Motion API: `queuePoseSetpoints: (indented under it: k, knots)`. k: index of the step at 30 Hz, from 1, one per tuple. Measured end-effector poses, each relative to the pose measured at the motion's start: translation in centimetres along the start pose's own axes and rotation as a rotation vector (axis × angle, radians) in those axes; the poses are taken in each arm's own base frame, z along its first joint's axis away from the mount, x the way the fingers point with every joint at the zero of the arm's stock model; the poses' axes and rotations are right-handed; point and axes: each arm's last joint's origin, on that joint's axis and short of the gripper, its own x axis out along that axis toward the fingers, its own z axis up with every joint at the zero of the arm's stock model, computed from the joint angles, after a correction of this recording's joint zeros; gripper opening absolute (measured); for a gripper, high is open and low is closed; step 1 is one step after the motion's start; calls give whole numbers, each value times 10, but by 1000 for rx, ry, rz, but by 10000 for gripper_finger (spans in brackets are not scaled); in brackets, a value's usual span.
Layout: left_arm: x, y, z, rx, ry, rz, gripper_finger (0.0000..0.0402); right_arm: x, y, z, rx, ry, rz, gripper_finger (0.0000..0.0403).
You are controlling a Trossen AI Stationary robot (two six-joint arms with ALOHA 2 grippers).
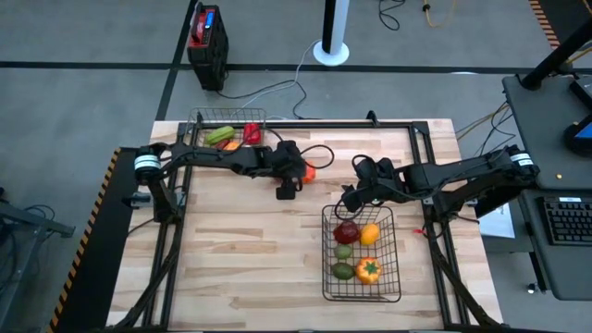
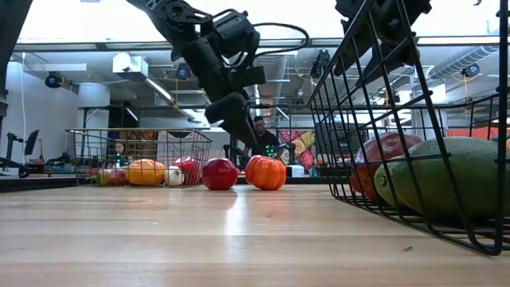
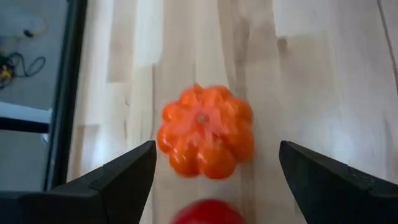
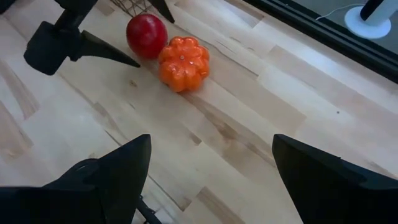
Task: Sort produce into baskets
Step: Put the orange pumpkin into the gold wire basket
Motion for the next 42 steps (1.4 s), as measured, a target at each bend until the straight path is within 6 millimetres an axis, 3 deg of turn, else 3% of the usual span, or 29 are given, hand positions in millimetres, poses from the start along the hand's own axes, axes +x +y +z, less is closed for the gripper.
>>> queuePoseSetpoints:
  k: [11, 19, 26, 42]
  knots:
    - [0, 11, 12, -19, -144, 72, 320, 1, -1, -2, -10, 4, -5, 326]
    - [2, 31, 8, -105, -172, 121, 320, 3, -1, -3, -12, 6, -9, 326]
    - [27, 35, 1, -188, -151, 171, 317, 4, -1, -4, -9, 2, -5, 326]
    - [39, 27, -3, -217, -118, 125, 218, 4, 0, -4, -25, -1, -2, 326]
